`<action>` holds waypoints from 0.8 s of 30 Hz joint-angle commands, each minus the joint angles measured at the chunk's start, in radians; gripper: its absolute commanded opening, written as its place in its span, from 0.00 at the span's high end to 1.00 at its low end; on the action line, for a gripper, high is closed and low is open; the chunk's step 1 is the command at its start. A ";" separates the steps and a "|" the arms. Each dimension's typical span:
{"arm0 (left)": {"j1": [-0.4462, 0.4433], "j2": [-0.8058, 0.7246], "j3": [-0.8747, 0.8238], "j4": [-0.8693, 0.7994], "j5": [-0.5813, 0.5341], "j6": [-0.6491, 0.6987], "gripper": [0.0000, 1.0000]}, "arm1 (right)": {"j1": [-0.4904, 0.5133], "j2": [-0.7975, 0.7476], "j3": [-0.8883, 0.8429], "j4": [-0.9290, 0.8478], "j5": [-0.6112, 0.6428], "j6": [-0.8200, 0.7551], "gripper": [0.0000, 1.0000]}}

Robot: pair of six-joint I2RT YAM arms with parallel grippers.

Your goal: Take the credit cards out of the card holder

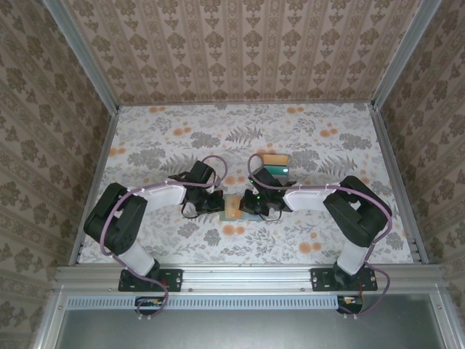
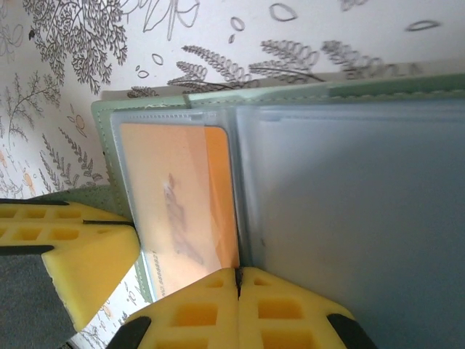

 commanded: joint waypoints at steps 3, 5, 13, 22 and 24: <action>-0.002 0.031 -0.010 -0.030 -0.007 -0.006 1.00 | -0.032 -0.042 -0.046 -0.012 0.020 -0.010 1.00; -0.003 0.034 -0.007 -0.026 -0.003 -0.007 1.00 | -0.031 -0.035 -0.044 -0.002 0.011 -0.012 1.00; -0.006 0.039 0.001 -0.031 0.003 0.000 1.00 | -0.031 0.026 -0.017 0.051 -0.017 -0.013 0.77; -0.008 0.042 0.004 -0.031 0.006 -0.001 1.00 | -0.031 0.049 -0.012 0.077 -0.036 -0.006 0.85; -0.008 0.042 0.004 -0.033 0.006 0.000 1.00 | -0.030 0.043 -0.018 0.071 -0.031 -0.007 0.93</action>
